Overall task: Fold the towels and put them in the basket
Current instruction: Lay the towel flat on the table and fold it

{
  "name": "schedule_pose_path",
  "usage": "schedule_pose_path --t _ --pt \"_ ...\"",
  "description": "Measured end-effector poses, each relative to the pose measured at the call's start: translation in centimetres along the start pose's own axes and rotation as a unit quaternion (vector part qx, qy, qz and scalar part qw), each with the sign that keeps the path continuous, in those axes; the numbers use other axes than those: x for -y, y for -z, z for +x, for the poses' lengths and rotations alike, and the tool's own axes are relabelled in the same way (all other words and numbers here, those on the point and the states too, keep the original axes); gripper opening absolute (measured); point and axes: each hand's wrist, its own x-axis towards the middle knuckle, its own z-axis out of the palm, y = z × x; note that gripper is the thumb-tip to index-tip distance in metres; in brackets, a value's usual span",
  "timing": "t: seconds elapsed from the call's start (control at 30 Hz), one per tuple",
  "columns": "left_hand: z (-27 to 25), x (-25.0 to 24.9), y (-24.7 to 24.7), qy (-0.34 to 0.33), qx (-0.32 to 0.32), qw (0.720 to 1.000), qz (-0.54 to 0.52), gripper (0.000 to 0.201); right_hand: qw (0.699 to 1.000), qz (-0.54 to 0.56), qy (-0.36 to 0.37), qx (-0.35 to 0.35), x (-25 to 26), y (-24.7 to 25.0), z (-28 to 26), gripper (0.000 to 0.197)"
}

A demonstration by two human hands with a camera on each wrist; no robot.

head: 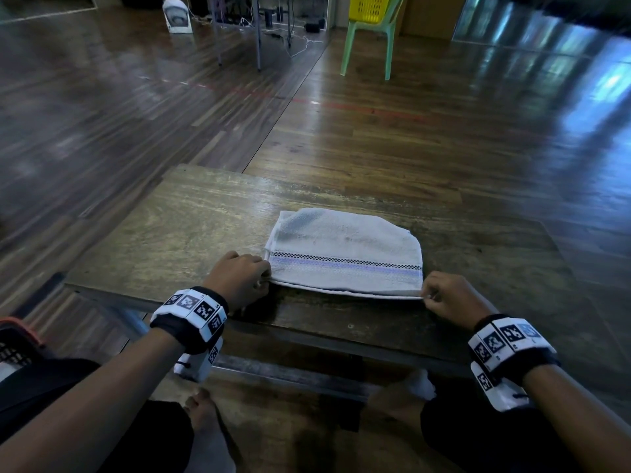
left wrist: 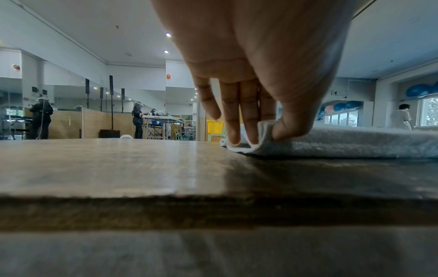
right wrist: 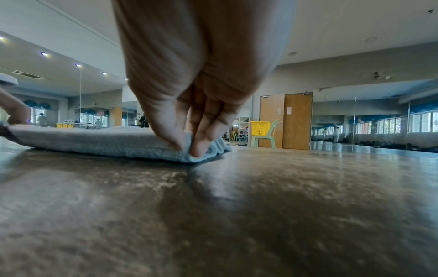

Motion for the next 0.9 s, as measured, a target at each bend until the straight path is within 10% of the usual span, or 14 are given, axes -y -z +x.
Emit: schedule_pose_path --t 0.3,0.6,0.9 --pt "-0.2 0.7 2.4 -0.001 -0.129 0.989 -0.074 0.009 0.991 0.065 -0.026 -0.111 1.0 1.3 -0.8 0.031" --pt "-0.8 1.1 9.0 -0.016 -0.261 0.916 -0.304 0.007 0.966 0.132 0.013 -0.222 3.9 7.7 -2.2 0.022" --pt "-1.9 1.6 18.5 -0.074 -0.375 0.876 -0.295 0.022 0.94 0.108 0.057 -0.317 8.1 17.5 -4.5 0.027"
